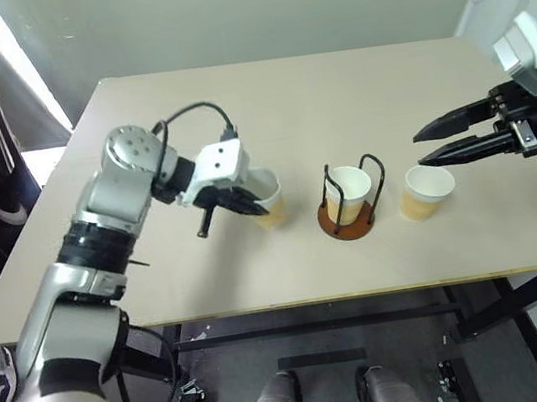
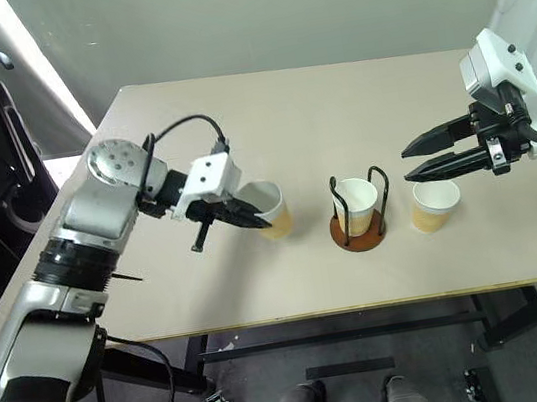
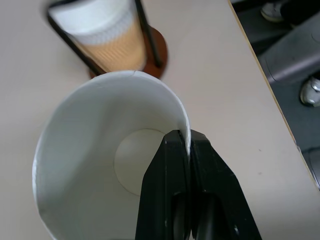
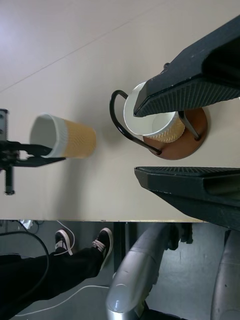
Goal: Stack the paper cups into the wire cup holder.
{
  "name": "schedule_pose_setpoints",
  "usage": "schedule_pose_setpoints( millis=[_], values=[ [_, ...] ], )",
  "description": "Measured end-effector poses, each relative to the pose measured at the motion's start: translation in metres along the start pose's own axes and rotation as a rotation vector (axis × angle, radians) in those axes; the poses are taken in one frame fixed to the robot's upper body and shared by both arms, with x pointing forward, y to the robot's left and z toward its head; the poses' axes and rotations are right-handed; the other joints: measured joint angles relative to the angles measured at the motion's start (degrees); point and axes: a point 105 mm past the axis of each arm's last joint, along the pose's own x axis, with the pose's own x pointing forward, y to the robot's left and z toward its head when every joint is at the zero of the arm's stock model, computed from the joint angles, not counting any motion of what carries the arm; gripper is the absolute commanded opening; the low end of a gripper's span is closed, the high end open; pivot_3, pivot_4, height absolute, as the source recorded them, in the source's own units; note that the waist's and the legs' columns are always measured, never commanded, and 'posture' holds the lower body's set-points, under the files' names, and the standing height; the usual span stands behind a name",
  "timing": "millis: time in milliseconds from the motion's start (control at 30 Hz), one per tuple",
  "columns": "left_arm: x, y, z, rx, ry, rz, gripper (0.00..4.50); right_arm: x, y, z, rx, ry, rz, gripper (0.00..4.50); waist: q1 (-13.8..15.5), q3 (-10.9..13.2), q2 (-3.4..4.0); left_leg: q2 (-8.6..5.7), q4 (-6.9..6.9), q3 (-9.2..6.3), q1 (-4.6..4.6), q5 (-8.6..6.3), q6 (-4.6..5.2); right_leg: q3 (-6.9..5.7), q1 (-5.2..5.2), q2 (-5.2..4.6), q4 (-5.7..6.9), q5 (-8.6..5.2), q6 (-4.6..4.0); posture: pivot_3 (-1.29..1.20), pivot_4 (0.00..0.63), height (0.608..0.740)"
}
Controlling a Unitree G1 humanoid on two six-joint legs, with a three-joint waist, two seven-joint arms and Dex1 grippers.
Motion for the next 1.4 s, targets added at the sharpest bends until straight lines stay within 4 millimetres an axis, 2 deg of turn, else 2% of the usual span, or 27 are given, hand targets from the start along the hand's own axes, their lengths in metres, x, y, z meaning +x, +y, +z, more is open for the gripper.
schedule_pose_setpoints(
  millis=[200,400,667,800,1000,1167,1400],
  values=[
    [-0.015,0.021,0.007,-0.003,0.014,0.047,0.03,-0.004,-0.013,-0.009,-0.034,-0.019,-0.05,1.51,0.1,0.0,0.0,-0.01,0.02,-0.01,-0.05,0.02,0.03,0.01,0.0,-0.01,-0.05,0.04,0.03,0.0,0.15,0.74],
    [-0.017,0.033,0.018,0.026,0.013,0.056,0.03,-0.017,-0.031,-0.033,0.012,0.015,-0.131,1.51,0.1,0.0,0.0,-0.06,0.03,0.04,-0.16,0.04,0.21,0.01,-0.03,-0.07,-0.18,0.08,0.15,0.0,0.15,0.74],
    [-0.008,0.044,0.029,0.059,-0.005,0.045,0.03,-0.015,-0.02,-0.052,0.095,0.041,-0.091,1.51,0.1,0.0,0.0,-0.1,0.17,0.09,-0.39,0.05,0.57,0.01,-0.1,-0.12,-0.22,-0.01,0.43,0.0,0.15,0.74],
    [-0.004,0.049,0.037,0.094,0.003,0.037,0.0,-0.021,-0.024,-0.048,0.132,0.034,-0.137,2.32,0.1,0.0,0.0,-0.18,0.27,0.1,-0.48,0.02,0.65,0.02,-0.11,-0.18,-0.24,0.02,0.48,0.0,0.15,0.74],
    [0.008,0.054,0.045,0.094,-0.016,0.02,0.0,-0.026,-0.024,-0.049,0.097,0.057,-0.194,4.44,0.3,0.0,0.0,-0.23,0.36,0.11,-0.52,0.02,0.68,0.02,-0.1,-0.22,-0.22,0.05,0.54,0.0,0.15,0.74],
    [0.017,0.061,0.065,0.144,-0.041,0.009,0.0,-0.021,-0.016,-0.057,0.088,0.09,-0.183,4.44,0.4,0.0,0.0,-0.26,0.74,0.21,-0.66,-0.15,0.9,0.06,-0.09,-0.25,-0.2,0.05,0.75,0.0,0.15,0.74],
    [0.03,0.069,0.102,0.227,-0.089,0.006,0.0,-0.012,-0.005,-0.048,0.038,0.088,-0.177,4.44,0.3,0.0,0.0,-0.49,1.04,0.42,-0.73,-0.45,1.14,0.26,-0.04,-0.38,-0.21,-0.28,1.42,0.0,0.15,0.74]
  ],
)
